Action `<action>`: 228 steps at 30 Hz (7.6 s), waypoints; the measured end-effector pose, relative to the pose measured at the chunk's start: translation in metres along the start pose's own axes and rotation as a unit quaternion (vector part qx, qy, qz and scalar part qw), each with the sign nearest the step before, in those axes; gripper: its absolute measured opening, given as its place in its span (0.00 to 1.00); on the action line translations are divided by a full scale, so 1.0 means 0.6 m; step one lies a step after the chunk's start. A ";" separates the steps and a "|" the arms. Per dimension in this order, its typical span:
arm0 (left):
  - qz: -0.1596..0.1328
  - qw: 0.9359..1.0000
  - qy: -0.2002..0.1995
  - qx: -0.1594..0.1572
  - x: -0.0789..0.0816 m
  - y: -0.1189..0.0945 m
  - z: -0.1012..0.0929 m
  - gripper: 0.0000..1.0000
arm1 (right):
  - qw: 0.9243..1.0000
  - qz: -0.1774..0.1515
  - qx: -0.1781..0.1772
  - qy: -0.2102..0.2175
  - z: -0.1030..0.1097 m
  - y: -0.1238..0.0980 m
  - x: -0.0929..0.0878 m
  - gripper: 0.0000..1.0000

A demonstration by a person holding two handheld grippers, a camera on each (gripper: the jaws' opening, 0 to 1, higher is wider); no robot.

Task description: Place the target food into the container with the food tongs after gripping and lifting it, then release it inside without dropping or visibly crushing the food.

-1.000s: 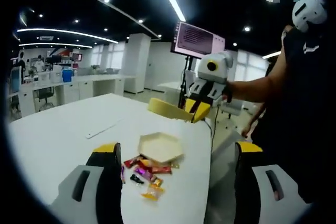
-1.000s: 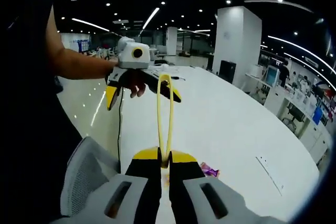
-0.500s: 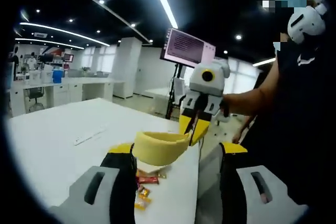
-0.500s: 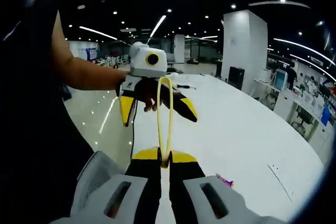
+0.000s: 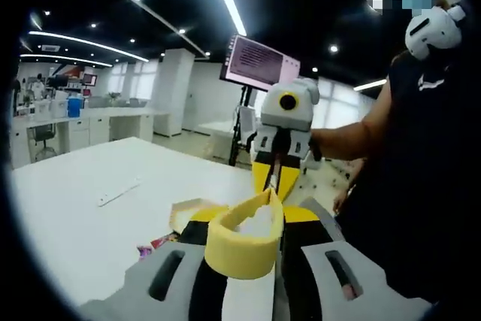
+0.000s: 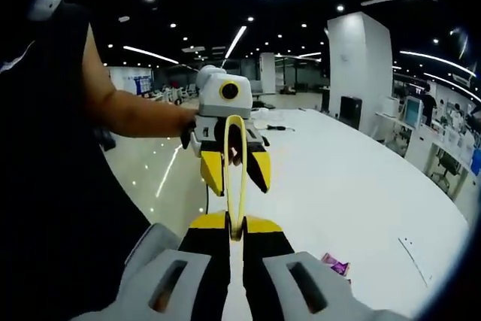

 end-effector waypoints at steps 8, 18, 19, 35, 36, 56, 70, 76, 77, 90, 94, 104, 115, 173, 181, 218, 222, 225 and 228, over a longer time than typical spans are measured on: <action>-0.004 1.000 0.001 -0.014 0.005 0.009 -0.010 0.14 | 1.000 0.002 0.013 0.002 0.002 0.000 0.000 0.03; -0.015 1.000 -0.002 -0.018 0.010 0.010 -0.017 0.13 | 1.000 -0.008 0.021 -0.004 0.005 -0.005 0.002 0.06; -0.015 1.000 0.001 -0.017 0.010 0.012 -0.019 0.13 | 1.000 -0.005 0.021 -0.007 0.006 -0.006 0.002 0.05; -0.027 0.999 0.003 -0.031 0.015 0.023 -0.030 0.13 | 1.000 0.005 0.025 -0.012 0.017 -0.005 0.008 0.04; -0.028 0.999 0.003 -0.033 0.017 0.026 -0.031 0.13 | 1.000 0.004 0.026 -0.012 0.018 -0.005 0.009 0.04; -0.006 0.999 0.020 -0.038 0.008 0.043 -0.034 0.11 | 1.000 0.001 0.022 -0.019 0.014 -0.010 0.014 0.03; -0.009 0.999 0.015 -0.033 0.007 0.038 -0.035 0.12 | 1.000 -0.006 0.022 -0.020 0.013 -0.016 0.019 0.03; -0.036 0.999 0.023 -0.022 0.023 0.031 -0.031 0.14 | 1.000 -0.007 0.019 -0.021 0.012 -0.021 0.020 0.04; -0.040 0.999 0.022 -0.022 0.026 0.031 -0.032 0.14 | 1.000 -0.005 0.020 -0.023 0.014 -0.020 0.021 0.04; -0.062 0.998 0.006 -0.018 0.040 0.035 -0.029 0.12 | 0.999 -0.017 0.013 -0.034 0.017 -0.018 0.024 0.09; -0.065 0.998 0.007 -0.015 0.044 0.034 -0.026 0.13 | 0.999 -0.033 0.015 -0.037 0.016 -0.020 0.027 0.12; -0.086 0.996 0.004 -0.006 0.060 0.023 -0.018 0.15 | 0.997 -0.071 0.016 -0.004 0.007 -0.035 0.028 0.16; -0.080 0.996 0.009 -0.025 0.059 0.031 -0.028 0.13 | 0.998 -0.062 0.021 -0.005 0.015 -0.037 0.029 0.04; -0.105 0.994 0.017 -0.011 0.094 0.041 -0.037 0.14 | 0.994 -0.106 0.033 0.008 0.021 -0.052 0.060 0.02; -0.083 0.997 0.002 -0.008 0.084 0.044 -0.031 0.15 | 0.994 -0.104 0.030 0.029 0.013 -0.047 0.050 0.09; -0.032 0.995 0.045 0.087 -0.004 -0.012 0.036 0.25 | 0.939 -0.162 -0.295 0.064 -0.137 -0.190 -0.150 1.00; -0.026 0.994 0.050 0.092 -0.018 -0.015 0.040 0.25 | 0.931 -0.161 -0.316 0.082 -0.144 -0.212 -0.193 1.00; -0.021 0.993 0.055 0.098 -0.026 -0.017 0.044 0.25 | 0.928 -0.160 -0.323 0.090 -0.144 -0.220 -0.218 0.99; -0.018 0.993 0.056 0.107 -0.034 -0.021 0.048 0.25 | 0.924 -0.148 -0.338 0.099 -0.145 -0.225 -0.251 0.99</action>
Point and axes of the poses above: the point that each gripper's makers call its tool centre point, and the gripper's own axes: y roughly forward along the fingers, z roughly to its left, x roughly out of its top, the point moved 3 cm from there along -y, roughly backward along the fingers, and after that the axes turned 13 degrees about y, right-handed, at the moved point
